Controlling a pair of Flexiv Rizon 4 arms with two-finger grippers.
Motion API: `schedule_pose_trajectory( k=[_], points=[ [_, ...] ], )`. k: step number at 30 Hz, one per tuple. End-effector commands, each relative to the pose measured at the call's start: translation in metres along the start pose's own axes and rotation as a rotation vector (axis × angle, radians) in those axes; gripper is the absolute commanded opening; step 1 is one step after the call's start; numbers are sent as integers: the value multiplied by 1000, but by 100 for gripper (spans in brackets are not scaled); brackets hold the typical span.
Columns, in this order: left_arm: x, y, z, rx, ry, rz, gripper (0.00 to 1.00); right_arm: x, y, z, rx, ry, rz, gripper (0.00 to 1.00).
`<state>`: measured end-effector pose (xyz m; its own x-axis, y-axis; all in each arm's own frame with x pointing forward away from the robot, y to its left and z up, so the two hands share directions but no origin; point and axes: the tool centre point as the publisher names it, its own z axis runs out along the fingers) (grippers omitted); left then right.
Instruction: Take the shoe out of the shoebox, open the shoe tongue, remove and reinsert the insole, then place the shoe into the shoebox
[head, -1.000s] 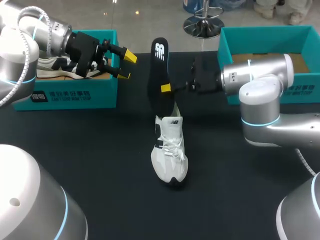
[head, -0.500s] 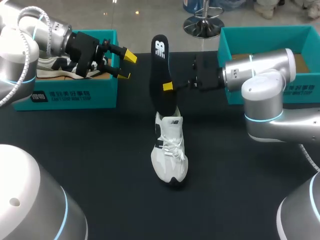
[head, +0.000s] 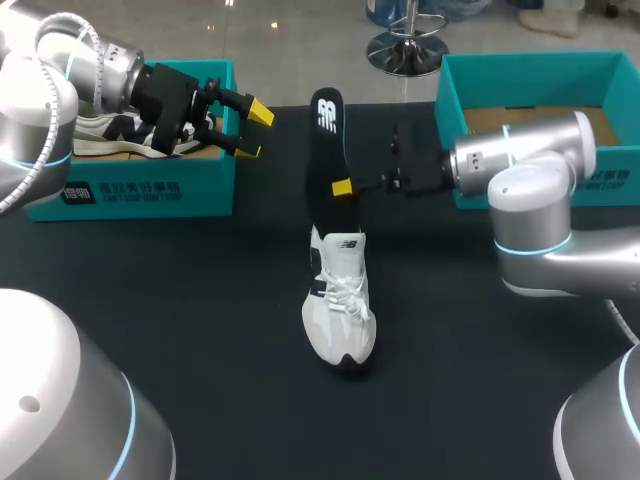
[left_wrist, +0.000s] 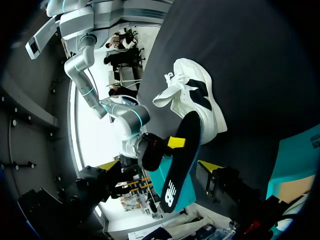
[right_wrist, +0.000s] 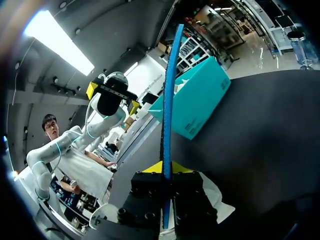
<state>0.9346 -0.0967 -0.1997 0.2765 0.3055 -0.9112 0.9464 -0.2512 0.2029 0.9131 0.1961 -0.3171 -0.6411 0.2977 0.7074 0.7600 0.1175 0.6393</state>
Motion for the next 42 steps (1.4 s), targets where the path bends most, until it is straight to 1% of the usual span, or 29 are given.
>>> schedule_pose_trajectory(
  k=[1,19,21,26,30,35,42],
  points=[
    [0,0,0,1,3,1,100,4,0,-2,-8,-14,-1,0],
    [0,0,0,1,3,1,100,4,0,-2,-8,-14,-1,0],
    [0,0,0,1,3,1,100,5,0,1,4,-16,-4,0],
    [0,0,0,1,3,1,100,5,-1,-1,-13,30,-16,0],
    [0,0,0,1,3,1,100,5,-1,-2,-9,51,-32,0],
    [0,0,0,1,3,1,100,1,-6,-4,-3,58,-38,0],
    [0,0,0,1,3,1,100,-7,-14,-2,-19,28,-66,0]
  ],
)
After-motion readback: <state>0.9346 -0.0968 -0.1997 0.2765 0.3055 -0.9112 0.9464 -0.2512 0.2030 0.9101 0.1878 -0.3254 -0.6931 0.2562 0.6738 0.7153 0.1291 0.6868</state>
